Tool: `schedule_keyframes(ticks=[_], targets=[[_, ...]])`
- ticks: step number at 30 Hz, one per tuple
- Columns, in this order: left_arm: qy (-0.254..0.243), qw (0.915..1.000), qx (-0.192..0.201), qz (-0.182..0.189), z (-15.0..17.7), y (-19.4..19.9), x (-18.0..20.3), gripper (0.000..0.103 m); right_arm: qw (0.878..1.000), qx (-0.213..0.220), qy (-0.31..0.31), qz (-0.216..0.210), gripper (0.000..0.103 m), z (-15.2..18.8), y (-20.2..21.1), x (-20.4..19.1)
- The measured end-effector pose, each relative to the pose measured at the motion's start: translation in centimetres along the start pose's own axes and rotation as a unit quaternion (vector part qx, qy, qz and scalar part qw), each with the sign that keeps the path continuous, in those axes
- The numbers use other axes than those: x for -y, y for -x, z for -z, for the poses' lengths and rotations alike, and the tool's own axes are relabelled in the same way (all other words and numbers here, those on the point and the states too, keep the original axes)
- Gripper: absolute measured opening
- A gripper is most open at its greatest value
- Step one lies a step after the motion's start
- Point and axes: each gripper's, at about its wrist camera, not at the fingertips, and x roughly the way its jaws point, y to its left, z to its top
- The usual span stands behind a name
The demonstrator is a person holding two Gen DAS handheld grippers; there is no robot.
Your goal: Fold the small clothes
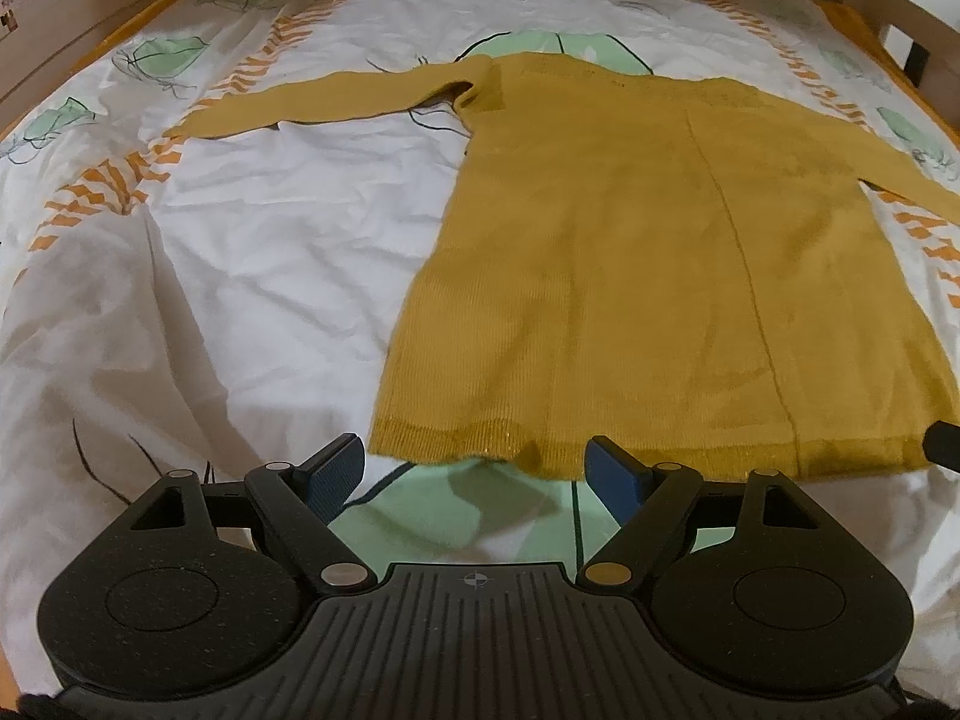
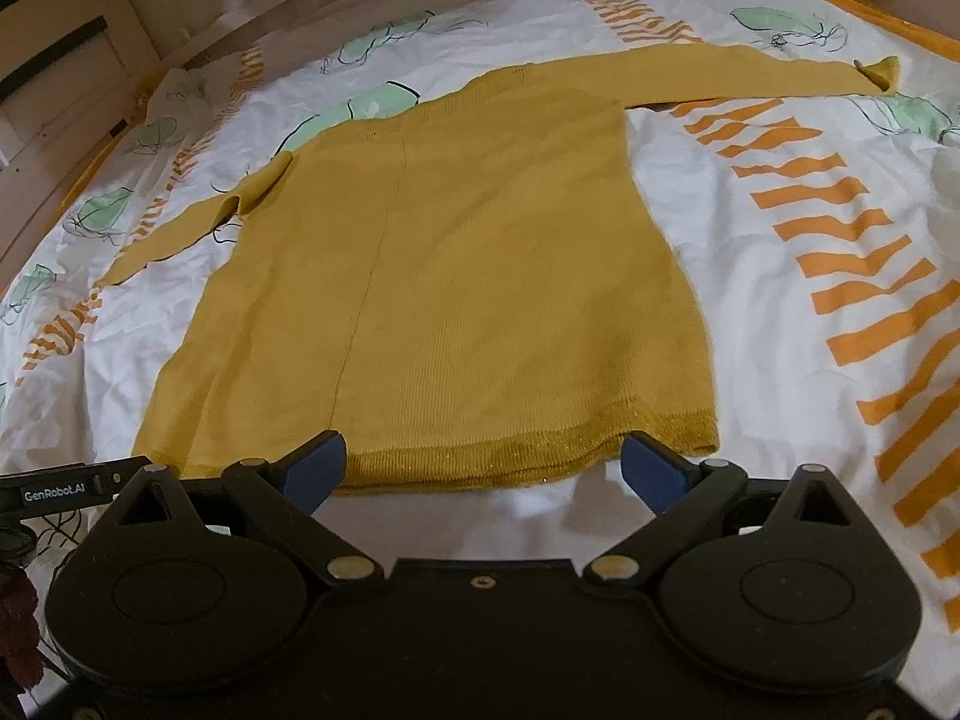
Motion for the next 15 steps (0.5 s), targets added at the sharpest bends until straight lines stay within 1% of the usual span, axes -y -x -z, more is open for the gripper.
schedule_keyframes(ticks=[4,8,11,15], targets=[[0.002,1.0000,0.006,0.003,-0.6,-0.3,0.0,0.080,1.000,0.004,0.001,-0.005,0.099,-0.6,-0.5,0.0],[0.002,0.9998,0.018,0.005,-1.6,-0.6,-0.1,0.080,1.000,0.021,0.015,-0.006,0.099,-1.5,-1.0,-0.1],[0.000,0.9996,0.027,0.004,-2.5,-0.9,-0.1,0.080,0.998,0.045,0.044,-0.014,0.099,-2.5,-1.4,-0.3],[-0.003,0.9991,0.041,0.001,-4.2,-1.5,-0.2,0.080,0.993,0.082,0.090,-0.006,0.099,-4.5,-2.1,-0.7]])
